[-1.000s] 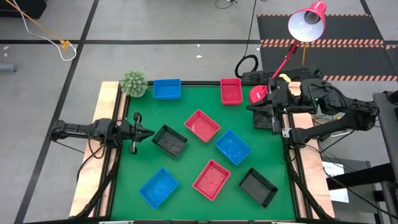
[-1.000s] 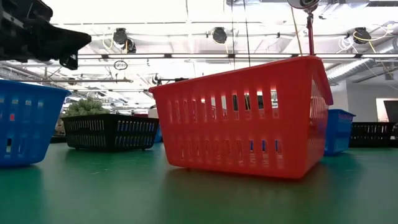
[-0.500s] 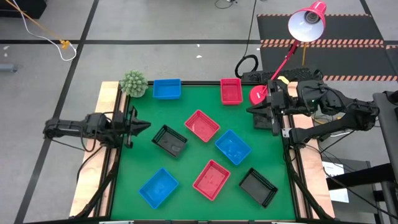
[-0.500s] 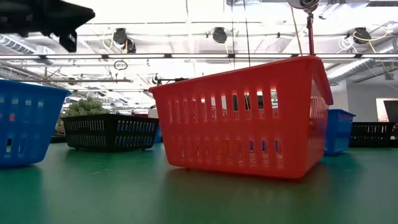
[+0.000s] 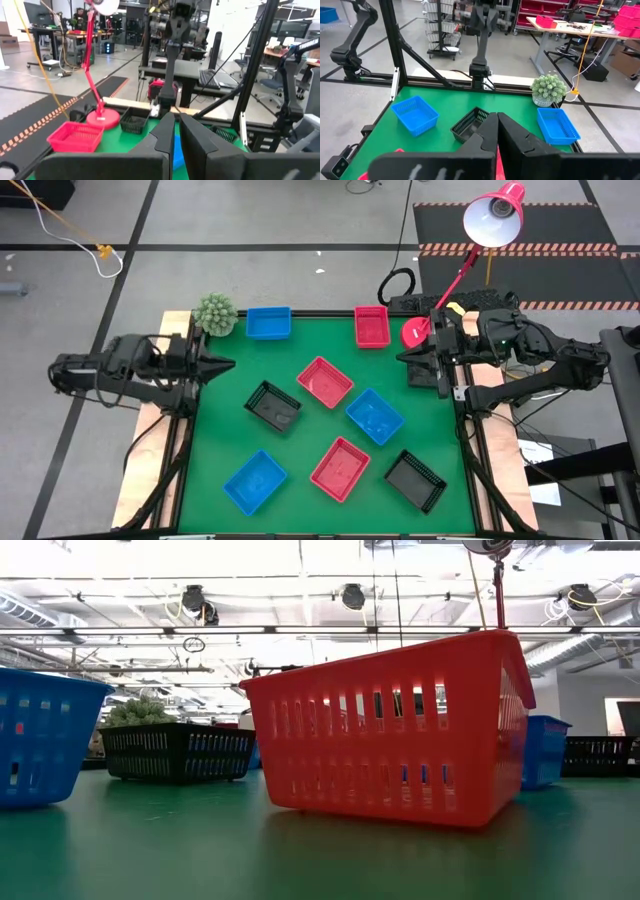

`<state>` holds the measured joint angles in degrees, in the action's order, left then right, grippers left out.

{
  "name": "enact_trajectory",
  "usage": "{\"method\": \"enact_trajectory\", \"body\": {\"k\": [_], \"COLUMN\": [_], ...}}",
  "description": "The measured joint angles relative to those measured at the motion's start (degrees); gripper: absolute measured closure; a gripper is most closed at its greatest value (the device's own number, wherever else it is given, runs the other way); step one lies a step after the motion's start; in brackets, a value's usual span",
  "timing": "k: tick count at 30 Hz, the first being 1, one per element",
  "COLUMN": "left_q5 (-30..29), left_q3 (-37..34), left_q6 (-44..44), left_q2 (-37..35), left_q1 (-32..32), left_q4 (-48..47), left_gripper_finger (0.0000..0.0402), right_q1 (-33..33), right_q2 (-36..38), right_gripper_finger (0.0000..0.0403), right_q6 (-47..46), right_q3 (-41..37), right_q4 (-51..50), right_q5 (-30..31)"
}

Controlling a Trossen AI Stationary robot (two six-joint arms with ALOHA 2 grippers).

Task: Stack baskets by color
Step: Stack the bottom black bin on top of the right black bin

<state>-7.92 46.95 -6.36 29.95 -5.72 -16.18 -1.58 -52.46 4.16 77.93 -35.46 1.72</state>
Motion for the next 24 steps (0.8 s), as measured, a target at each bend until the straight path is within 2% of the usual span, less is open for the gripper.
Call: {"method": "enact_trajectory", "body": {"k": [14, 20, 24], "left_q5": [0.1, -0.1, -0.2], "left_q3": [25.2, 33.8, 37.1], "left_q6": [1.5, 1.8, 1.7], "left_q2": [17.9, 24.6, 28.3], "left_q1": [0.0, 0.0, 0.0], "left_q4": [-16.2, -20.9, -22.3], "left_gripper_finger": [0.0371, 0.0371, 0.0371], "right_q1": [0.0, 0.0, 0.0], "right_q2": [0.0, 0.0, 0.0], "right_gripper_finger": [0.0403, 0.0403, 0.0403], "right_q6": [0.0, -0.9, -6.0], "right_q3": [0.0, 0.0, 0.0], "right_q4": [0.0, 0.4, 1.0], "right_q5": [0.0, -0.1, -0.4]}}
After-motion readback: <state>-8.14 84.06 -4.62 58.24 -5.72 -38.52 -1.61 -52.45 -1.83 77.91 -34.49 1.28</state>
